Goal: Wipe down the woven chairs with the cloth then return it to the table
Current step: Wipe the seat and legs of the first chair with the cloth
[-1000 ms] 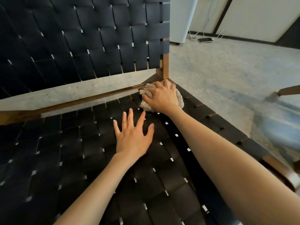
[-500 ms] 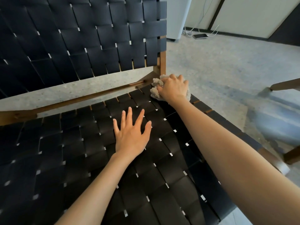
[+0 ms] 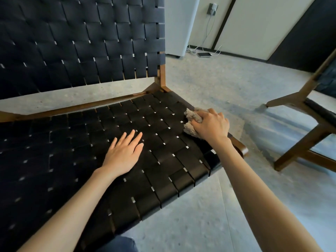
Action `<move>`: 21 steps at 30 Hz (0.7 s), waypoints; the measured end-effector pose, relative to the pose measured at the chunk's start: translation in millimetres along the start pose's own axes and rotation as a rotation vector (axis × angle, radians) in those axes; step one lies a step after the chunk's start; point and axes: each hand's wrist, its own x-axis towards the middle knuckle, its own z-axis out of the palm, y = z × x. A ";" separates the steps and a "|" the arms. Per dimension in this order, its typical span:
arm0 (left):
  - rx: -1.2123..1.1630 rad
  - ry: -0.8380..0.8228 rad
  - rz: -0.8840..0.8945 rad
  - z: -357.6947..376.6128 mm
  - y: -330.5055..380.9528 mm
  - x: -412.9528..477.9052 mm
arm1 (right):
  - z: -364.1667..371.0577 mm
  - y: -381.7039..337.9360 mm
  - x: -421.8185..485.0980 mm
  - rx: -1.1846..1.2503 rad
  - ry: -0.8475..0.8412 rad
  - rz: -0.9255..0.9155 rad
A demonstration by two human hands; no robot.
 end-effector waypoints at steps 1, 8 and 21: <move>0.000 -0.004 -0.002 -1.1 0.5 -7.7 | -4.9 7.4 -9.7 -0.001 0.008 0.009; -0.027 -0.032 0.015 -8.8 -4.6 -63.6 | -20.8 37.6 -73.4 0.036 0.116 -0.012; 0.063 0.104 -0.222 -21.6 -19.1 -138.4 | -4.6 -115.7 -176.2 0.293 -0.174 -0.516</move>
